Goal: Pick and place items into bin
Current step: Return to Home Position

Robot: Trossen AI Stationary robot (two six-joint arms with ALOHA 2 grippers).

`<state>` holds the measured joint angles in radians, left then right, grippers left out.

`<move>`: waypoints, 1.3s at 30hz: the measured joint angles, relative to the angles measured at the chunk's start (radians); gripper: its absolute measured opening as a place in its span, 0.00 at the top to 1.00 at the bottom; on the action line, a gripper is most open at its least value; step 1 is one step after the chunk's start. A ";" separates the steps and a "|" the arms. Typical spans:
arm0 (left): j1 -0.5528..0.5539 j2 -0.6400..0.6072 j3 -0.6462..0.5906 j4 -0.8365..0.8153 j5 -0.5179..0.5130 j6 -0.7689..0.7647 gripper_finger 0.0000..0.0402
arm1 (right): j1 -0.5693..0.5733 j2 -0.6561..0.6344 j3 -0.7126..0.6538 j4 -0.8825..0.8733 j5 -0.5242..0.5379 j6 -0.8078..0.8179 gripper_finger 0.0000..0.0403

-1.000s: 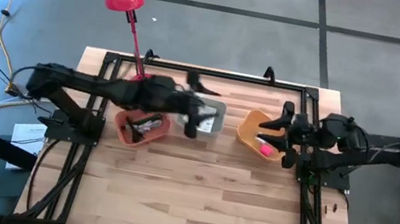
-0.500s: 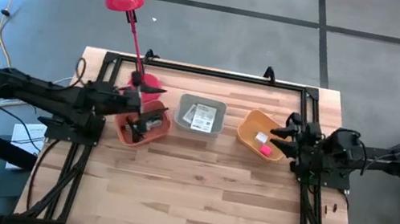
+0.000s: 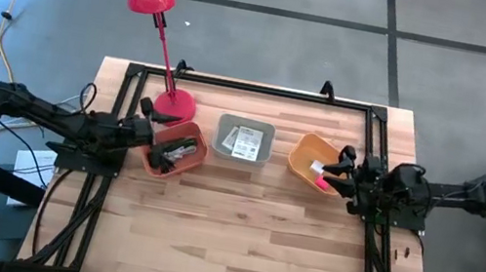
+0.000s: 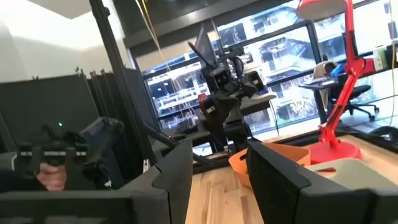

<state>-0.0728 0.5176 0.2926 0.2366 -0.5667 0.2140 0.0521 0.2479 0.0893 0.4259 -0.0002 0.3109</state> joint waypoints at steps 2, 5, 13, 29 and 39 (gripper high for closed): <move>-0.012 -0.025 -0.026 -0.001 -0.023 -0.010 0.38 | 0.000 -0.018 -0.033 0.026 0.000 0.020 0.65; -0.030 -0.072 -0.062 -0.003 -0.047 -0.013 0.38 | 0.000 -0.042 -0.075 0.076 -0.001 0.029 0.65; -0.039 -0.224 -0.160 -0.004 -0.056 -0.028 0.38 | 0.000 -0.105 -0.079 0.018 -0.008 0.013 0.65; -0.039 -0.511 -0.269 -0.127 -0.025 -0.010 0.38 | 0.000 -0.243 -0.079 -0.115 -0.088 0.030 0.65; -0.010 -0.511 -0.272 -0.087 -0.060 0.057 0.38 | 0.000 -0.244 -0.079 -0.127 -0.089 0.028 0.65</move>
<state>-0.0826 0.0067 0.0208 0.1494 -0.6265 0.2706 0.0525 0.0036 0.0105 0.2990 -0.0895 0.3393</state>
